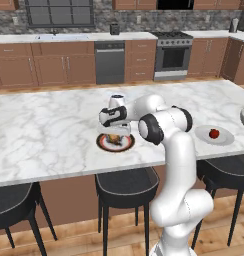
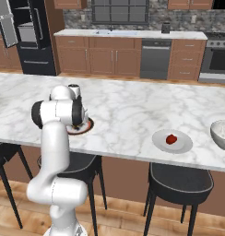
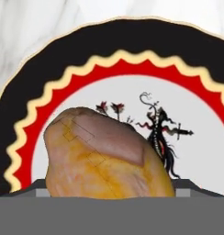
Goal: Pick the chicken drumstick and bell pepper from their plates and place them in the bowl. Then put the bowl in the fridge.
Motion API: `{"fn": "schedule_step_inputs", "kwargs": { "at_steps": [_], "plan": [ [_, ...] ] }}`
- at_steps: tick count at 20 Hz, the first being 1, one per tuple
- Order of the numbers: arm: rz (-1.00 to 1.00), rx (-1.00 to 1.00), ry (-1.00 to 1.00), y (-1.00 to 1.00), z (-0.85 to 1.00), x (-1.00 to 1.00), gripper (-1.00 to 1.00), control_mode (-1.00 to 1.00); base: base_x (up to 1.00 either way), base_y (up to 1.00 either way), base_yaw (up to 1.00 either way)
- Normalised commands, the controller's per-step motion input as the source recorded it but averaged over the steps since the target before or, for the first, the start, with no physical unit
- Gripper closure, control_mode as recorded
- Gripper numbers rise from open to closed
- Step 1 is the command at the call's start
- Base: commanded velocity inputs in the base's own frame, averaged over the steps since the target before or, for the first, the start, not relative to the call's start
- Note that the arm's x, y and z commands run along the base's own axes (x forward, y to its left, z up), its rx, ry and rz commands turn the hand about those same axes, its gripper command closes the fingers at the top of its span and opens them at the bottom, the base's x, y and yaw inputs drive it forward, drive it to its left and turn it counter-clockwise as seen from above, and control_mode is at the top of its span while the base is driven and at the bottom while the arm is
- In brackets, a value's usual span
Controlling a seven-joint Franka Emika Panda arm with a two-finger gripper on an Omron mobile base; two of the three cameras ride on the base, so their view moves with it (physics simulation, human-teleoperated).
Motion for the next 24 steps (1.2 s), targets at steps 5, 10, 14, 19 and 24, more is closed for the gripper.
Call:
{"fn": "schedule_step_inputs", "kwargs": {
  "at_steps": [5,10,14,19,24],
  "plan": [
    [0.00,0.03,0.00,-0.01,0.08,-0.23,1.00,-1.00,0.00,0.00,0.00],
    [0.00,0.12,-0.03,-0.05,0.33,-0.28,1.00,-1.00,0.00,0.00,0.00],
    [0.00,0.10,-0.13,-0.12,0.45,-0.34,1.00,-1.00,0.00,0.00,0.00],
    [0.01,0.00,-0.19,-0.16,0.37,-0.47,1.00,-1.00,0.00,0.00,0.00],
    [0.01,-0.01,-0.20,-0.21,0.32,-0.53,1.00,-1.00,0.00,0.00,0.00]
  ]
}}
